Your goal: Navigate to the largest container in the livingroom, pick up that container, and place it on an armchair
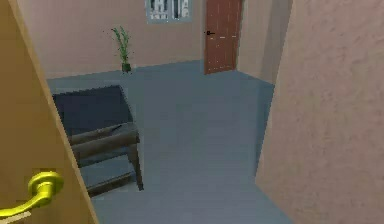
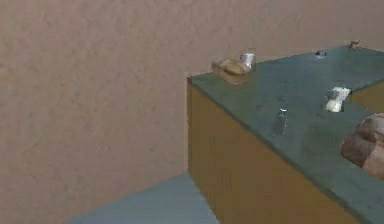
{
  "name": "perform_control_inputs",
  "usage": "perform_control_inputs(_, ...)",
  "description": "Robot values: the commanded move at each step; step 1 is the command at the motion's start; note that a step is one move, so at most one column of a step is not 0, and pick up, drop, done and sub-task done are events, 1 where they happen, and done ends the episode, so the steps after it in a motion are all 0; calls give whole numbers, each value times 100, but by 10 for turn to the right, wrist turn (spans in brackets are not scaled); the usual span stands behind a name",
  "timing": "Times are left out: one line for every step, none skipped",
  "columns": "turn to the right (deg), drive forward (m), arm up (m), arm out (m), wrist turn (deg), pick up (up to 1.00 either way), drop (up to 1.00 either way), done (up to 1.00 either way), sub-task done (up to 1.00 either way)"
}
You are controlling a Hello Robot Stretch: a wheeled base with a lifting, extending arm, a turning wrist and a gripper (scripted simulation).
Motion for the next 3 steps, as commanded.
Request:
perform_control_inputs(0, 65, 0, 0, 0, 0, 0, 0, 0)
perform_control_inputs(-90, 0, 0, 0, 0, 0, 0, 0, 0)
perform_control_inputs(0, 50, 0, 0, 0, 0, 0, 0, 0)
